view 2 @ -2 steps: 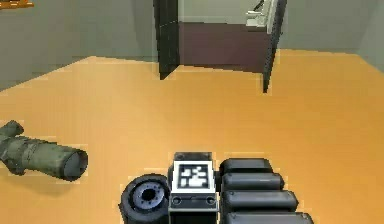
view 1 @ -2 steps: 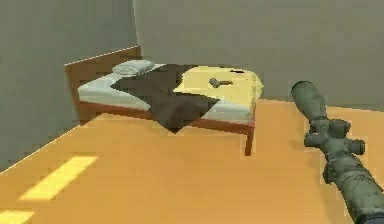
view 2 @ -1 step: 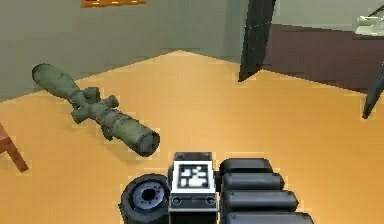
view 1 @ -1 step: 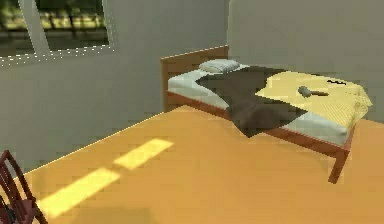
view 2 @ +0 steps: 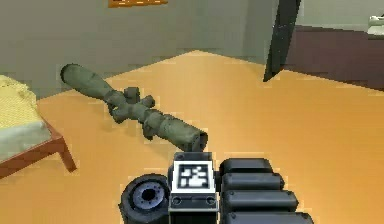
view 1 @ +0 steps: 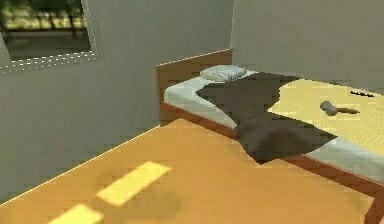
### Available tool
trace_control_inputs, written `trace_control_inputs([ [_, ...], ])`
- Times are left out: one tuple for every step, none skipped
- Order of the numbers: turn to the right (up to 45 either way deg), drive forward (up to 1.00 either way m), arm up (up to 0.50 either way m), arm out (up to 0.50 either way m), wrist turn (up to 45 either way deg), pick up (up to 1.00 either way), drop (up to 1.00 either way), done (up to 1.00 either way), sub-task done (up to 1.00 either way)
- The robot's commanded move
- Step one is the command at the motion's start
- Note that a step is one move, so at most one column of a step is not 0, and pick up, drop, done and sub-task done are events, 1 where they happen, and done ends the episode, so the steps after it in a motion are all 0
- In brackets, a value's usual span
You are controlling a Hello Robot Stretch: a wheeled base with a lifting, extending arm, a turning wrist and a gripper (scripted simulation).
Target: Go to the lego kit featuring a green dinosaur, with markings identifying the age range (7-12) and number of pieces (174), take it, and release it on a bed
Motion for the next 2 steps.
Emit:
trace_control_inputs([
  [-6.0,0.0,0.0,0.0,0.0,0.0,0.0,0.0,0.0],
  [0.0,1.0,0.0,0.0,0.0,0.0,0.0,0.0,0.0],
])
